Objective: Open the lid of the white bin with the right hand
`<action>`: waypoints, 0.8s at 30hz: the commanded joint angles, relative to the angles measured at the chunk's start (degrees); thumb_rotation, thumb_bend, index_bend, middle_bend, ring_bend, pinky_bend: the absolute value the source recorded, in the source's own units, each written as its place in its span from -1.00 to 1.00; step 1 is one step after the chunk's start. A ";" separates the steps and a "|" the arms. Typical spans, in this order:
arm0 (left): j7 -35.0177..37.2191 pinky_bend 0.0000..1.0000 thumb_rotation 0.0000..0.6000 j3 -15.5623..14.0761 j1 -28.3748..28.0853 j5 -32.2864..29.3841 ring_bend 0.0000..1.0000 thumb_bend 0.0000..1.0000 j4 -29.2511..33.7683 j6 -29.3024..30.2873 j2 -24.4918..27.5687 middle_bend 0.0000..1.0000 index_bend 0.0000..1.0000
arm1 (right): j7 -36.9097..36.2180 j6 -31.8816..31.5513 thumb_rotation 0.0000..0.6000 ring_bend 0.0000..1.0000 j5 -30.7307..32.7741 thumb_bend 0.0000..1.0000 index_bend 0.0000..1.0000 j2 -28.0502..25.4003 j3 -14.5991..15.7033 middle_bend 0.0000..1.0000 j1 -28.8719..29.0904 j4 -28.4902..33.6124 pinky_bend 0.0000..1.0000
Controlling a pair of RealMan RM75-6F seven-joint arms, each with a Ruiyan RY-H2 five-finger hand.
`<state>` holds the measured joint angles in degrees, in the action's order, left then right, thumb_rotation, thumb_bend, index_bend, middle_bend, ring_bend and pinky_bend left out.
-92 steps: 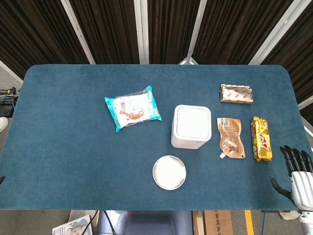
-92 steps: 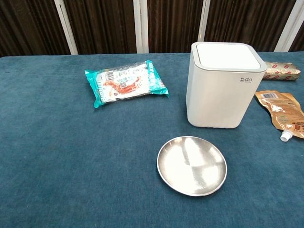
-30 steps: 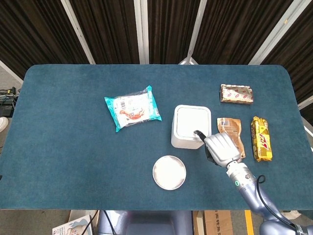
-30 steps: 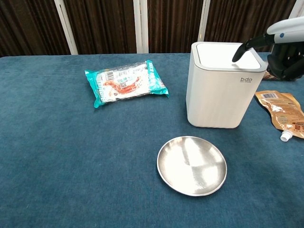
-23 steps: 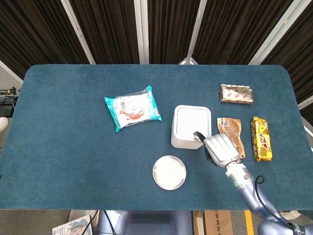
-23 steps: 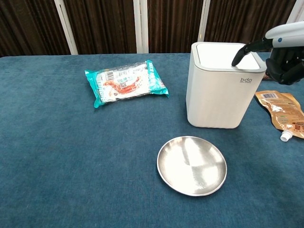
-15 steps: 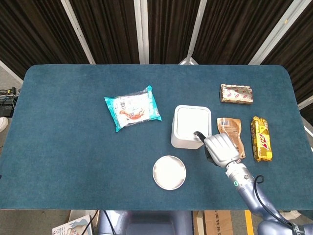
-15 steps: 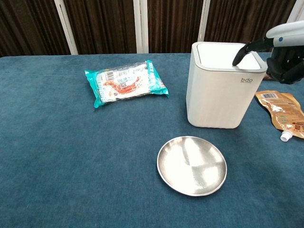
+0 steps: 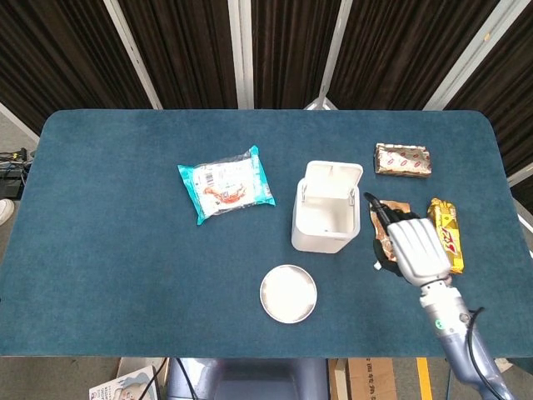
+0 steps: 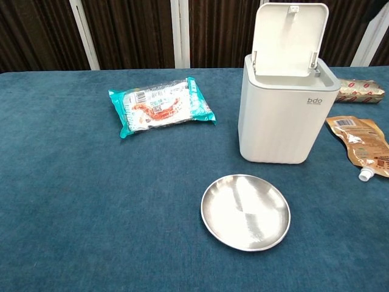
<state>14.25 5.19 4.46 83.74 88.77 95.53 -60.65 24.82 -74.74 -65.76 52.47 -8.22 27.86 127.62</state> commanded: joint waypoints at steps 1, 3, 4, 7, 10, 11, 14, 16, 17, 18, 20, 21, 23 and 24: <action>-0.12 -0.93 1.00 0.00 0.06 0.28 -0.98 -0.94 0.04 0.34 -0.09 -0.85 -0.59 | -3.89 -6.10 1.00 -0.78 -8.24 -0.16 -0.93 0.69 5.35 -0.85 -6.87 -5.70 -0.85; -0.20 -0.93 1.00 0.09 0.11 0.48 -0.98 -0.94 -0.06 0.75 -0.28 -0.85 -0.59 | -6.48 -9.25 1.00 -0.80 -12.73 -0.16 -0.93 3.57 7.40 -0.87 -9.86 -10.88 -0.87; -0.25 -0.93 1.00 0.11 0.14 0.54 -0.98 -0.94 -0.14 0.87 -0.36 -0.85 -0.59 | -7.42 -10.42 1.00 -0.81 -14.35 -0.16 -0.93 4.71 7.99 -0.87 -10.83 -13.01 -0.87; -0.44 -0.93 1.00 0.07 0.21 0.85 -0.98 -0.94 -0.33 1.23 -0.54 -0.85 -0.59 | -10.09 -13.67 1.00 -0.81 -17.97 -0.16 -0.93 8.00 10.18 -0.87 -14.16 -19.80 -0.88; -0.61 -0.93 1.00 0.12 0.25 0.89 -0.98 -0.94 -0.42 1.40 -0.69 -0.85 -0.59 | -12.81 -16.17 1.00 -0.81 -19.67 -0.16 -0.93 10.51 11.39 -0.87 -16.87 -24.65 -0.91; -0.68 -0.93 1.00 0.12 0.24 0.89 -0.98 -0.94 -0.43 1.39 -0.72 -0.85 -0.59 | -13.31 -16.86 1.00 -0.81 -20.08 -0.16 -0.93 11.16 11.58 -0.87 -17.52 -25.76 -0.92; -0.86 -0.93 1.00 0.10 0.16 0.90 -0.98 -0.94 -0.38 1.22 -0.74 -0.85 -0.59 | -13.77 -19.11 1.00 -0.81 -20.61 -0.16 -0.93 13.53 11.85 -0.87 -19.70 -29.51 -0.95; -1.10 -0.93 1.00 0.10 0.08 0.84 -0.98 -0.94 -0.35 1.03 -0.77 -0.85 -0.59 | -13.10 -19.69 1.00 -0.81 -20.35 -0.16 -0.93 14.62 11.71 -0.87 -20.51 -31.06 -0.97; -1.24 -0.93 1.00 0.05 0.03 0.88 -0.98 -0.94 -0.32 0.90 -0.75 -0.85 -0.59 | -13.00 -19.94 1.00 -0.81 -20.19 -0.17 -0.93 15.12 11.55 -0.87 -20.84 -31.67 -0.97; -1.34 -0.93 1.00 -0.01 -0.02 0.98 -0.98 -0.94 -0.26 0.80 -0.72 -0.85 -0.59 | -13.20 -20.13 1.00 -0.81 -19.97 -0.17 -0.93 15.76 11.29 -0.87 -21.21 -32.42 -0.97; -1.44 -0.93 1.00 0.02 -0.06 1.01 -0.98 -0.94 -0.23 0.80 -0.73 -0.85 -0.59 | -13.75 -20.09 1.00 -0.81 -19.55 -0.17 -0.93 16.21 11.05 -0.87 -21.65 -33.15 -0.98; -1.53 -0.93 1.00 0.04 -0.07 0.95 -0.98 -0.94 -0.21 0.78 -0.74 -0.85 -0.59 | -13.84 -20.11 1.00 -0.81 -19.19 -0.17 -0.93 16.25 10.78 -0.87 -21.94 -33.57 -0.98; -1.64 -0.93 1.00 0.07 -0.15 0.83 -0.98 -0.94 -0.17 0.57 -0.76 -0.85 -0.59 | -13.74 -20.58 1.00 -0.81 -19.06 -0.17 -0.93 16.15 10.26 -0.87 -22.27 -33.99 -0.98; -1.68 -0.93 1.00 0.06 -0.18 0.81 -0.98 -0.94 -0.15 0.49 -0.76 -0.85 -0.59 | -13.76 -20.82 1.00 -0.81 -19.03 -0.17 -0.93 16.15 10.08 -0.87 -22.38 -34.11 -0.98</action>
<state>12.59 5.25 4.31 84.57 88.60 96.06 -61.40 11.04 -95.21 -84.86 68.63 2.16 5.69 93.72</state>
